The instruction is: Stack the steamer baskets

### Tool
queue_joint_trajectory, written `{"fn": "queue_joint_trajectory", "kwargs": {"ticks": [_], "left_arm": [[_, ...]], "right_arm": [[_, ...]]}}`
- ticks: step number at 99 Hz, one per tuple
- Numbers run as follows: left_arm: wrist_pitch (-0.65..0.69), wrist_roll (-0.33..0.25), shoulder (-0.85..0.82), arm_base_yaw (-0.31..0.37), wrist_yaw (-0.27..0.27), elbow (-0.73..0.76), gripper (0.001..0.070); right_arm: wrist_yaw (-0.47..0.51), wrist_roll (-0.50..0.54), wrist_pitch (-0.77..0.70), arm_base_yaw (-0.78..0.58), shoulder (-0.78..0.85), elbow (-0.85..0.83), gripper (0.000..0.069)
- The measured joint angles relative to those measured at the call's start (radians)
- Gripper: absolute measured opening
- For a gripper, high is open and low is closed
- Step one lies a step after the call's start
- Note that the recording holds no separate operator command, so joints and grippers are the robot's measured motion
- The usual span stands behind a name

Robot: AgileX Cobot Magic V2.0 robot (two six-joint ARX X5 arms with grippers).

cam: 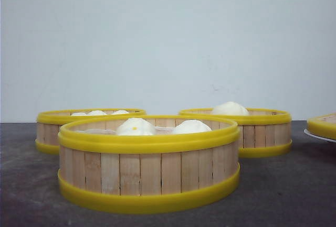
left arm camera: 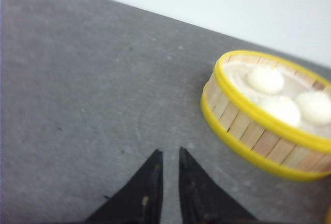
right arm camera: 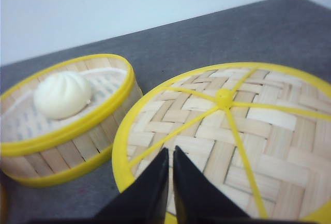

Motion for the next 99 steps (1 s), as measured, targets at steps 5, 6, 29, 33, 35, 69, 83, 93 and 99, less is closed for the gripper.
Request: {"fn": "queue_joint_trajectory", "kwargs": {"ticks": [5, 6, 29, 33, 35, 69, 83, 93, 99], "left_arm": [[0.000, -0.023, 0.000, 0.000, 0.000, 0.000, 0.0029], [0.001, -0.027, 0.000, 0.000, 0.000, 0.000, 0.0029], [0.006, -0.074, 0.000, 0.000, 0.045, -0.002, 0.0024], [0.006, -0.077, 0.000, 0.000, 0.059, -0.001, 0.0024], [0.005, -0.078, 0.001, 0.000, 0.064, 0.001, 0.0024], [0.010, -0.080, 0.194, 0.000, 0.080, 0.274, 0.0024], [-0.058, -0.052, 0.353, 0.000, 0.121, 0.454, 0.0024], [-0.111, -0.014, 0.452, 0.000, 0.132, 0.577, 0.0025], [-0.138, 0.014, 0.500, 0.000, 0.139, 0.636, 0.0027]], "right_arm": [[0.003, 0.020, 0.002, 0.000, 0.000, 0.000, 0.0012], [0.004, 0.024, 0.003, 0.000, 0.000, 0.000, 0.0012], [0.005, 0.142, 0.080, 0.000, 0.000, 0.000, 0.0010], [0.006, 0.164, 0.071, 0.000, 0.000, 0.002, 0.0009], [0.007, 0.177, 0.066, 0.000, 0.002, 0.005, 0.0009], [0.002, 0.214, -0.033, 0.000, 0.282, 0.343, 0.0009], [-0.021, 0.100, -0.154, 0.000, 0.468, 0.586, 0.0009], [-0.051, -0.011, -0.236, 0.006, 0.564, 0.755, 0.0009], [-0.052, -0.065, -0.270, 0.015, 0.594, 0.829, 0.0009]]}}
